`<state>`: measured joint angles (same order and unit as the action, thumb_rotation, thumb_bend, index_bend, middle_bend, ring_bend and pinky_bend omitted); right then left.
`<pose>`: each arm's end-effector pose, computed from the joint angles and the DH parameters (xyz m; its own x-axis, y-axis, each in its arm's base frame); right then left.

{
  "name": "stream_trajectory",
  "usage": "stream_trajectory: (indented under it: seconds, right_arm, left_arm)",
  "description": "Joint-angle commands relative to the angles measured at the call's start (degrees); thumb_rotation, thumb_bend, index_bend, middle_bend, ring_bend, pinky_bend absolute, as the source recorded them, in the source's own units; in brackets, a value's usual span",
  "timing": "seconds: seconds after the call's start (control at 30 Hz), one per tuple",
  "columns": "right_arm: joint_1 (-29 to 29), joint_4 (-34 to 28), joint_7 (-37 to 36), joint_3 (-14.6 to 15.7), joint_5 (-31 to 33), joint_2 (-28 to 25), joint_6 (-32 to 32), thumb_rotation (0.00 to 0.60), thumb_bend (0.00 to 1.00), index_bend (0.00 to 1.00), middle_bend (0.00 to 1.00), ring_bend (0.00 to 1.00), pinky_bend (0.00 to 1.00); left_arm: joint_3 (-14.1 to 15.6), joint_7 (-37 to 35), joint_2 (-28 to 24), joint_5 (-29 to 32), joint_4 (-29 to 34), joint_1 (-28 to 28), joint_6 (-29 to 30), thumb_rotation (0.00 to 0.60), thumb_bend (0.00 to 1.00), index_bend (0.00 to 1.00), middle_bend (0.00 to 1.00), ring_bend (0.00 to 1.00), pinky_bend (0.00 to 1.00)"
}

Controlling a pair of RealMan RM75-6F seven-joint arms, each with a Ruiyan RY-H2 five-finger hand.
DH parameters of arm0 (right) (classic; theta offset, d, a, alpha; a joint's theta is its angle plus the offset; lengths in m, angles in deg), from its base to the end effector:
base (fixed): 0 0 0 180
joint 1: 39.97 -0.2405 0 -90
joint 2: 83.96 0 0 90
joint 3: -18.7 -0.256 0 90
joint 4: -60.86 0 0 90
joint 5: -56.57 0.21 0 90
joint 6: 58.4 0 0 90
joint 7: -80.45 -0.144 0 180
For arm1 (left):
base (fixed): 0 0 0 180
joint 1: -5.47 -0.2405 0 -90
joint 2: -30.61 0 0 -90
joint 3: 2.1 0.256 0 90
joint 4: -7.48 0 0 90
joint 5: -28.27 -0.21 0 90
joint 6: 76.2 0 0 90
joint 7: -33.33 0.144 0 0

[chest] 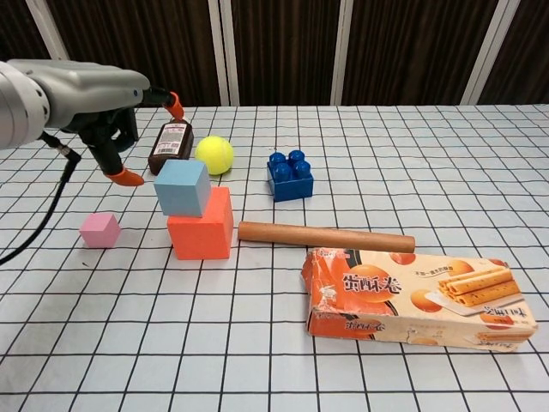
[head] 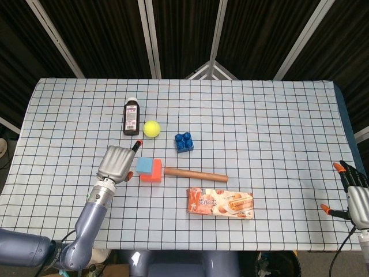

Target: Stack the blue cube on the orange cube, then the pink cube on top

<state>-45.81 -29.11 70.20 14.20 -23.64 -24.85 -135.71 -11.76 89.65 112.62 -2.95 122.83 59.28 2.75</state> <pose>-0.3406 -0.1926 0.1869 0.3264 -0.0740 0.9423 -0.9381 0.0967 0.3325 -0.0803 0.3077 0.0292 0.6295 0.2385 0.7395 0.7757 -0.2483 -0.5802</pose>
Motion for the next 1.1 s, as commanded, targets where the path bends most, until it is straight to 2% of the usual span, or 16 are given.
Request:
stream_trajectory:
  seconds: [0.03, 0.5, 1.1]
  right_arm:
    - [0.0, 0.1, -0.2, -0.1, 0.1, 0.0, -0.1, 0.6, 0.13, 0.0, 0.01, 0.03, 0.1]
    - [0.1, 0.7, -1.8, 0.0, -0.3, -0.3, 0.0, 0.6, 0.13, 0.0, 0.01, 0.03, 0.1]
    - [0.0, 0.6, -2.0, 0.1, -0.4, -0.4, 0.4, 0.6, 0.13, 0.0, 0.01, 0.03, 0.1]
  left_arm:
    - [0.0, -0.4, 1.6, 0.3, -2.2, 0.7, -1.7, 0.6, 0.28, 0.15, 0.84, 0.81, 0.86]
    - [-0.1, 1.7, 6.5, 1.0, -5.8, 2.7, -1.5, 0.6, 0.28, 0.33, 0.85, 0.82, 0.87]
    - [-0.5, 2.5, 8.1, 1.1, -6.6, 2.6, 0.1, 0.6, 0.29, 0.33, 0.85, 0.82, 0.87]
